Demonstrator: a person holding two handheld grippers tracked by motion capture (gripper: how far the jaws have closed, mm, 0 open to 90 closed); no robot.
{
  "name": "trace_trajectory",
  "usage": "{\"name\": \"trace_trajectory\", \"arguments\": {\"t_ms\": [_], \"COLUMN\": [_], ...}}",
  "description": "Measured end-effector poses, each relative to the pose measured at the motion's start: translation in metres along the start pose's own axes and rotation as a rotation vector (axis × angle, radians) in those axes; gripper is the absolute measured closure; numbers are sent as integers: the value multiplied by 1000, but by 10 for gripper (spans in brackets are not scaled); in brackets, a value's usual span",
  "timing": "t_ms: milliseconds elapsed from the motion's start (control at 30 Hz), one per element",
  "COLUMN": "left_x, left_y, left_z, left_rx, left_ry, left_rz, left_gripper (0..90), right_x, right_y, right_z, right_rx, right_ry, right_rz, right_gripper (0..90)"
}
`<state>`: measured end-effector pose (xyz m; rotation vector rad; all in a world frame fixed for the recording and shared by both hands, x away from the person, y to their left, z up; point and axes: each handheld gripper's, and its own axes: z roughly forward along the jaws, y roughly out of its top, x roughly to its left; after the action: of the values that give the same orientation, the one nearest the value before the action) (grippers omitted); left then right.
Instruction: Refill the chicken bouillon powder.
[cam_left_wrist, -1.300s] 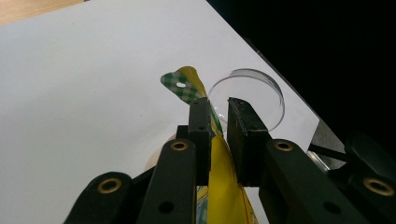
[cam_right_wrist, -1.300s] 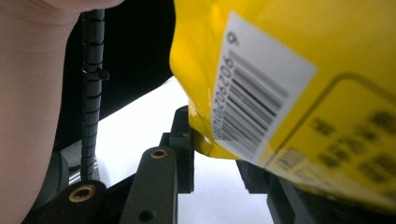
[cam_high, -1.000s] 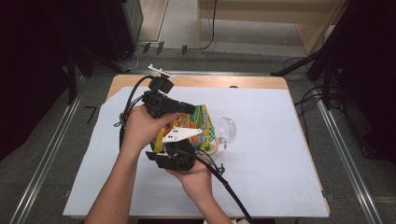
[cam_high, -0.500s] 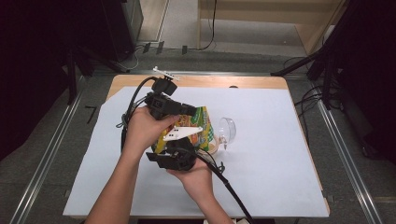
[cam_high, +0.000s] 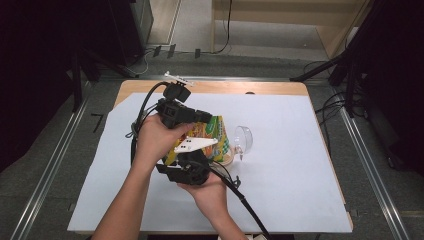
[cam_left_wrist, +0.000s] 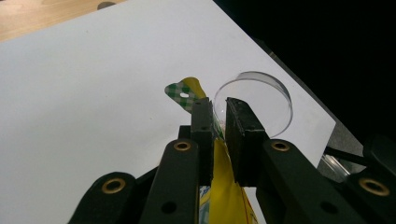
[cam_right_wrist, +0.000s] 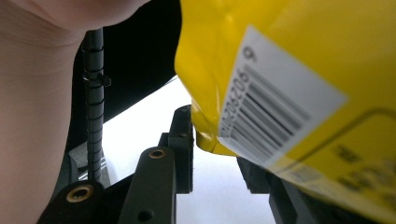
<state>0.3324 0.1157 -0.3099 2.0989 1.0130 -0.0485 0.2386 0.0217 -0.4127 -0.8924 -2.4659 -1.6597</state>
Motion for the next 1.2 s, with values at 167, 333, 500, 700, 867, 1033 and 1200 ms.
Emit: {"name": "trace_trajectory", "arguments": {"t_ms": [167, 333, 500, 700, 867, 1033, 1200], "left_x": [0, 0, -1, 1, 1, 2, 1], "left_y": [0, 0, -2, -4, -7, -10, -15], "left_z": [0, 0, 0, -3, -5, -9, -12], "left_rx": [-5, -1, 3, 3, 3, 7, 7], "left_ry": [-1, -12, -11, -22, -24, -30, -35], "left_rz": [5, 10, 8, 7, 7, 10, 41], "left_gripper": [827, 829, 830, 833, 837, 842, 851], "right_x": [1, 4, 1, 1, 1, 1, 1], "right_y": [0, -3, -5, -7, -10, -14, -20], "right_z": [0, 4, 2, 3, 5, 8, 13], "right_rx": [2, -2, -20, -32, -34, -36, -30], "right_ry": [1, 4, 2, -5, 5, 15, 19], "right_rz": [0, -19, -12, -20, -25, -27, -25], "right_gripper": [706, 715, 717, 698, 655, 604, 560]}}
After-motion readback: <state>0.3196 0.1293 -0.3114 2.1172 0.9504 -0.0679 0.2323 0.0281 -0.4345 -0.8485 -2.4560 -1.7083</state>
